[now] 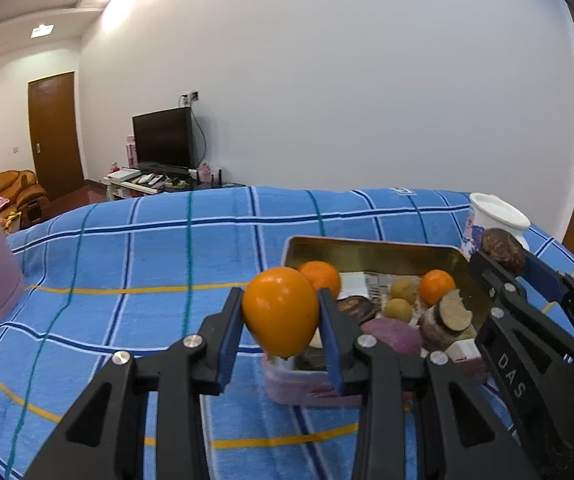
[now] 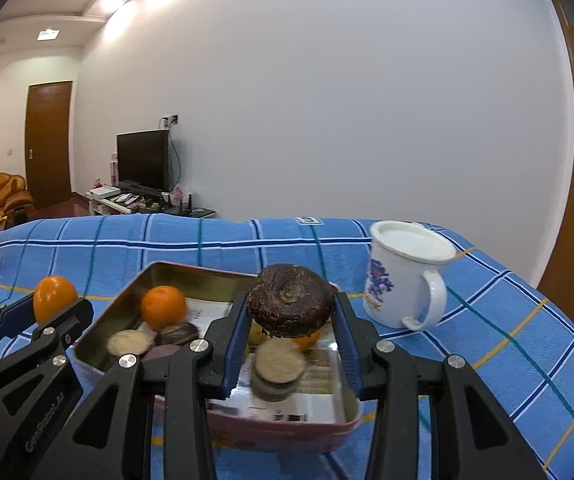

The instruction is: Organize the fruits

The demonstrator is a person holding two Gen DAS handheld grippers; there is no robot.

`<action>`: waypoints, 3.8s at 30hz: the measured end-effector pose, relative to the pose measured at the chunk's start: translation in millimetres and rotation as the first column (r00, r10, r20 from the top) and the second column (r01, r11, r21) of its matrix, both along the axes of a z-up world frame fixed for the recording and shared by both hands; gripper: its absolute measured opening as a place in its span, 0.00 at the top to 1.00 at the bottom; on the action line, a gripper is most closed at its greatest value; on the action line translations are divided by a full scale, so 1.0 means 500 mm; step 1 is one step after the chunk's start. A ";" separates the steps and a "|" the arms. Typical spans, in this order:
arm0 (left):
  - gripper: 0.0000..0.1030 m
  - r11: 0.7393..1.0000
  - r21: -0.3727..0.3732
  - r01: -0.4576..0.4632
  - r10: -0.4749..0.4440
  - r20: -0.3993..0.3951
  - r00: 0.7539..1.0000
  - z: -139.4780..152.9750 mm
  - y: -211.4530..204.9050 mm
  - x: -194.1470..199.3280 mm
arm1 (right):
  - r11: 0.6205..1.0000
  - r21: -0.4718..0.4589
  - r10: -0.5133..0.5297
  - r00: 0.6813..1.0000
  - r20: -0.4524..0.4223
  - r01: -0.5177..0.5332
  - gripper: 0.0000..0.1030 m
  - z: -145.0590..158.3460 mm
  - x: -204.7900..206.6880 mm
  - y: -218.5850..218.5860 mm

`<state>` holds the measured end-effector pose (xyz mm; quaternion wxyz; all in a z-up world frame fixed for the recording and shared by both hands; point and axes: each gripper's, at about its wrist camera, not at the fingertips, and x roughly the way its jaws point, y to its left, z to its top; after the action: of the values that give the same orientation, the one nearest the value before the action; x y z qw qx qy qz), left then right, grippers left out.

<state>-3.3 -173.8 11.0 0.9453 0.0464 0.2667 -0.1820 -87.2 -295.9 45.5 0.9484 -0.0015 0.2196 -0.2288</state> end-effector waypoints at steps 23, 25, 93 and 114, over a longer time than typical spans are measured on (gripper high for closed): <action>0.63 0.998 0.044 0.034 -0.028 -0.120 0.992 -0.027 -0.073 0.067 | 0.988 0.116 0.116 0.990 -0.079 -0.106 0.58 -0.021 0.075 -0.054; 0.63 0.999 0.046 0.029 -0.022 -0.143 0.989 -0.032 -0.072 0.075 | 0.982 0.138 0.143 0.985 -0.098 -0.129 0.58 -0.027 0.086 -0.054; 0.00 0.998 0.015 -0.067 0.063 0.194 0.979 0.034 0.039 -0.135 | 0.991 -0.003 0.130 0.947 0.293 -0.135 0.24 0.031 -0.161 0.009; 0.00 0.996 0.012 -0.086 0.082 0.173 0.982 0.032 0.043 -0.131 | 0.991 -0.039 0.136 0.945 0.297 -0.130 0.24 0.039 -0.170 0.023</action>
<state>-68.9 -152.4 26.8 0.9711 0.0597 0.1876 -0.1347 -172.0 -284.4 64.9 0.9838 0.0093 0.0709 -0.1642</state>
